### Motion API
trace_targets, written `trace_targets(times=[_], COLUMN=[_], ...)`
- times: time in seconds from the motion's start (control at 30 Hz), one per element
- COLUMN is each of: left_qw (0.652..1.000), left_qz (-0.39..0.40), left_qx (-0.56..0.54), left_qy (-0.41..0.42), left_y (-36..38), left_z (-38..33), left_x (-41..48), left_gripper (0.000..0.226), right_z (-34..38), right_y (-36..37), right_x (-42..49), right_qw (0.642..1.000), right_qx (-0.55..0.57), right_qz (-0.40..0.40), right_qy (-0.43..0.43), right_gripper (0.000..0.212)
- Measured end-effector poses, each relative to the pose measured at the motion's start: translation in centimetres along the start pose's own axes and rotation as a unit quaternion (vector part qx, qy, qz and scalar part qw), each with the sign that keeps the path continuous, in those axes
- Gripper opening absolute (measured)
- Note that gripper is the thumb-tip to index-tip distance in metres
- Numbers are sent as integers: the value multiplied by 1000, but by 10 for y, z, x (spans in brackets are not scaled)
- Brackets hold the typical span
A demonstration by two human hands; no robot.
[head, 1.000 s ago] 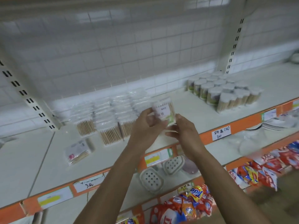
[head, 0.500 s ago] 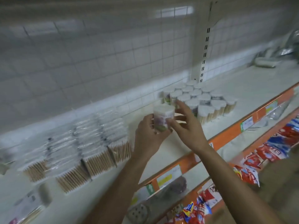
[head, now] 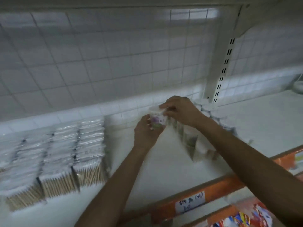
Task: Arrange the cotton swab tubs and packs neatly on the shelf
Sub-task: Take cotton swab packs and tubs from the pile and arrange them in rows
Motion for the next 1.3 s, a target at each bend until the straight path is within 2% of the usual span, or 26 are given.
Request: trace_targets(times=[0.13,0.33,0.53,0.8,1.03,1.2,1.3], left_qw=[998,993,989,985,985,981,978], left_qz=[-27,-48,-53,-64,-58,-62,-60], left_qx=[22,48,76,96,99,113,137], left_qy=[-54,-94,-114,-128,-131,-144,-145], left_y=[8,21,32,39,40,39,34], left_z=[12,31,39,38,34,33,28], left_x=[33,59,68,72,69,66,64], left_gripper=[52,55,49,46,44,34,48], right_z=[-23,-44,-58,-71,-73,-76,-71], right_y=[8,19,28,32,35,28,19], right_x=[39,62,72,76,77,74,72], right_qw=[997,991,984,985,985,989,990], right_qx=[-23,-29,-63,-31,-28,-14,-14], right_qz=[61,107,148,154,152,127,112], right_qy=[-42,-74,-71,-66,-76,-76,-85], right_gripper=[29,23,37,52,50,48,42])
Point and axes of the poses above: each hand's wrist, its own x-axis towards the middle knuckle, its own y-axis out of the palm, z = x × y, the point moved 7 cm from there along x, towards the middle knuckle, and after that the axes turned 9 degrees about z, right-handed, at the moved point
